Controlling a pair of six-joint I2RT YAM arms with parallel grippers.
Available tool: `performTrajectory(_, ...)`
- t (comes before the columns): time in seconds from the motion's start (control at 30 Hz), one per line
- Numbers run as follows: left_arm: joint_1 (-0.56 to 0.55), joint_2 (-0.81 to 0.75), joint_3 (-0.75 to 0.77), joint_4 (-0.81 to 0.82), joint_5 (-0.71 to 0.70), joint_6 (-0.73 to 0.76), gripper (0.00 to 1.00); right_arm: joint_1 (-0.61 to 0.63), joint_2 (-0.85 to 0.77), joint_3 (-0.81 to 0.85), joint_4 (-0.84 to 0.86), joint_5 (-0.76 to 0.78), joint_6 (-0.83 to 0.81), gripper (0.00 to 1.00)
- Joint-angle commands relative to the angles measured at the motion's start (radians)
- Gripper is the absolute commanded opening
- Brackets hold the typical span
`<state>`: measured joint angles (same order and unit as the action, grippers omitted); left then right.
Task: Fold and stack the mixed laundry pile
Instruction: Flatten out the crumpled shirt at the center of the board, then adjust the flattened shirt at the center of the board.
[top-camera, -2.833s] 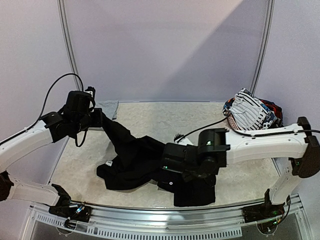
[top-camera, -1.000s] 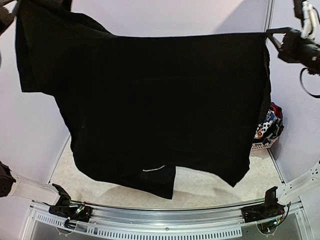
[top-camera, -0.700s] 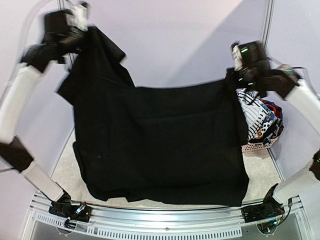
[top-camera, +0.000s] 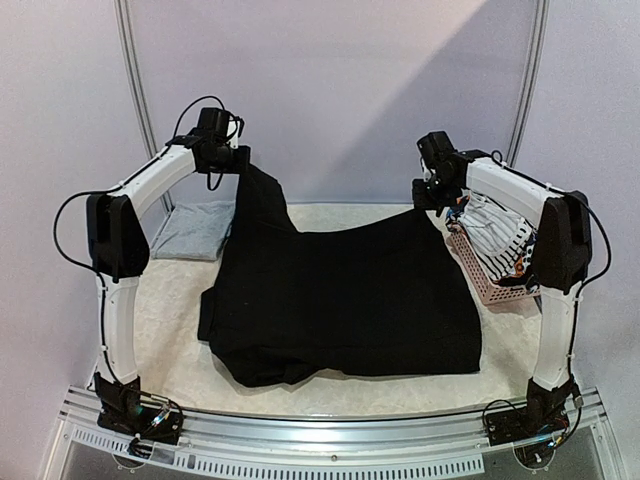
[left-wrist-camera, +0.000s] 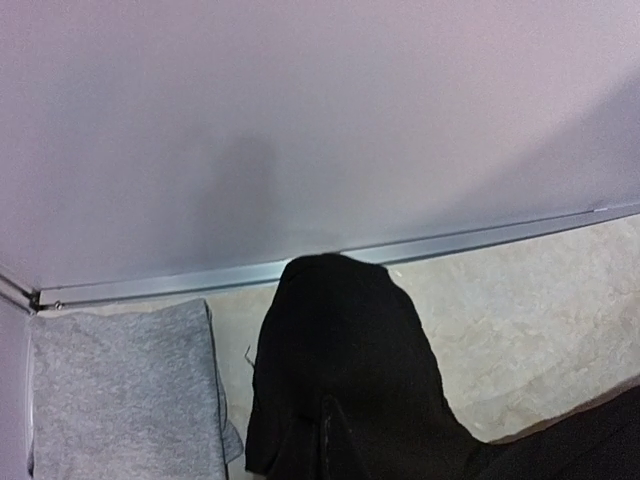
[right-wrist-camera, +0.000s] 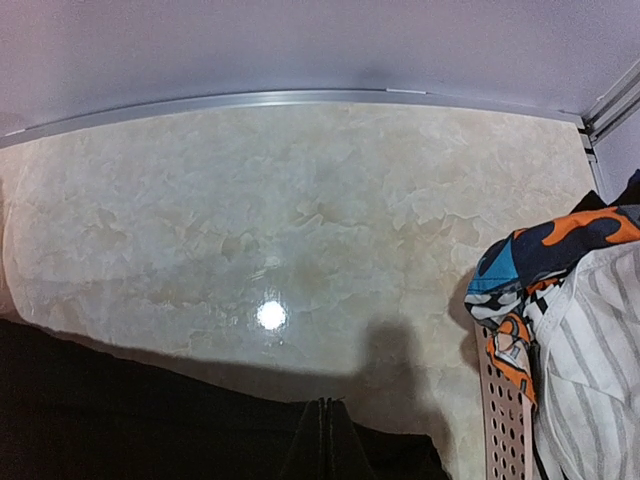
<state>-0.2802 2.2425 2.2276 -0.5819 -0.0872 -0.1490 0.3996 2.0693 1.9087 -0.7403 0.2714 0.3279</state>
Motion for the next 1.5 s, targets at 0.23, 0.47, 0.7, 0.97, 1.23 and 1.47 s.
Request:
performTrajectory(0.23, 0.026, 0.346, 0.406, 0.021, -0.025, 0.030, 0.48, -0.080, 0.224, 0.207, 0.041, -0.005, 0.073, 0.04)
performTrajectory(0.47, 0.021, 0.156, 0.162, 0.046, -0.040, -0.004, 1.00, -0.102, 0.318, 0.379, -0.017, -0.120, 0.073, 0.67)
performTrajectory(0.7, -0.008, 0.043, 0.136, -0.161, -0.127, -0.022, 1.00, -0.080, 0.151, 0.240, 0.004, -0.159, 0.050, 0.81)
performTrajectory(0.97, -0.002, 0.014, 0.189, -0.414, -0.209, -0.075, 1.00, 0.018, -0.104, -0.033, 0.015, -0.126, 0.022, 0.88)
performTrajectory(1.23, -0.155, -0.383, -0.434, -0.225, -0.259, -0.084, 0.95, 0.219, -0.293, -0.337, 0.098, -0.145, -0.012, 0.86)
performTrajectory(1.47, -0.337, -0.711, -0.939, -0.084, -0.288, -0.254, 0.86, 0.368, -0.313, -0.488, 0.140, -0.158, 0.002, 0.82)
